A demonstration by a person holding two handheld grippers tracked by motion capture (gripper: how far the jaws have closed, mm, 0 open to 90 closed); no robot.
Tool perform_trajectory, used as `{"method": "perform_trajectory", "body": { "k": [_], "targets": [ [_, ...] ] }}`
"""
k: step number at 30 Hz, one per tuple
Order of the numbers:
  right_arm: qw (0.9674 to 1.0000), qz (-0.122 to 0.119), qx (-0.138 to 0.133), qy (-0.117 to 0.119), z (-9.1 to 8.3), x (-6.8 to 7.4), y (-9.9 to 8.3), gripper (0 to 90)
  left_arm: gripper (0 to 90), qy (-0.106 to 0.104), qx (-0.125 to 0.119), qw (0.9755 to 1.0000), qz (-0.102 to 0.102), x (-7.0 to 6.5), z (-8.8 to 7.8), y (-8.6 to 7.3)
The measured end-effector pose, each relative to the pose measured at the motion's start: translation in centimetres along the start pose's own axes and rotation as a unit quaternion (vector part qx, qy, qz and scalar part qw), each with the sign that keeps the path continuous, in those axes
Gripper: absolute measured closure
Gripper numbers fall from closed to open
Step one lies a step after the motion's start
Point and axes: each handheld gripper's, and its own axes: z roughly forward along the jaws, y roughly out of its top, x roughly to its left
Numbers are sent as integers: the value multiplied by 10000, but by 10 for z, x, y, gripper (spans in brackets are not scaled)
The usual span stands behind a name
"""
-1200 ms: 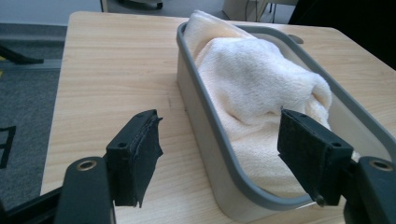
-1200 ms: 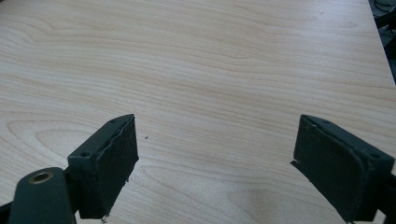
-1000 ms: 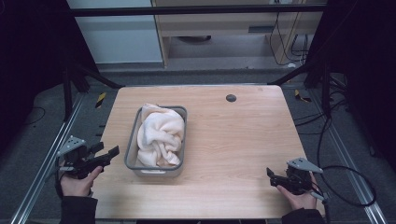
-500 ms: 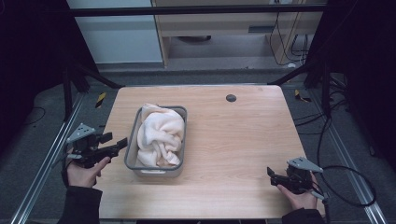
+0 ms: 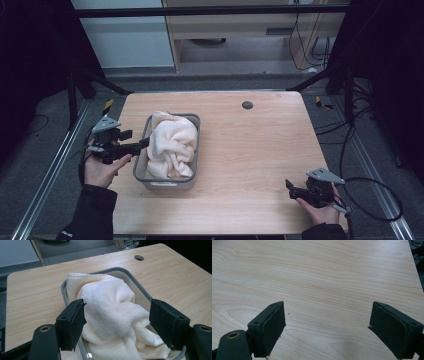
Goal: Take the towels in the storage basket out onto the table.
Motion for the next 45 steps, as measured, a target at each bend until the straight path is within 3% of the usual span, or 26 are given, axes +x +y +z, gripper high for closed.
{"method": "perform_trajectory", "body": {
  "k": [10, 22, 45],
  "targets": [
    [10000, -52, 36, -5, 1, -1, 0, 125, 273, 64, 451, 9989, 130, -7, 23, 13],
    [9999, -36, 91, 23, 2, -1, 0, 118, 232, 182, 898, 9955, 259, -13, 52, 20],
    [9997, -85, 205, 55, 6, -3, -1, 101, 154, 299, 1499, 9881, 174, -14, 97, 16]
  ]
}}
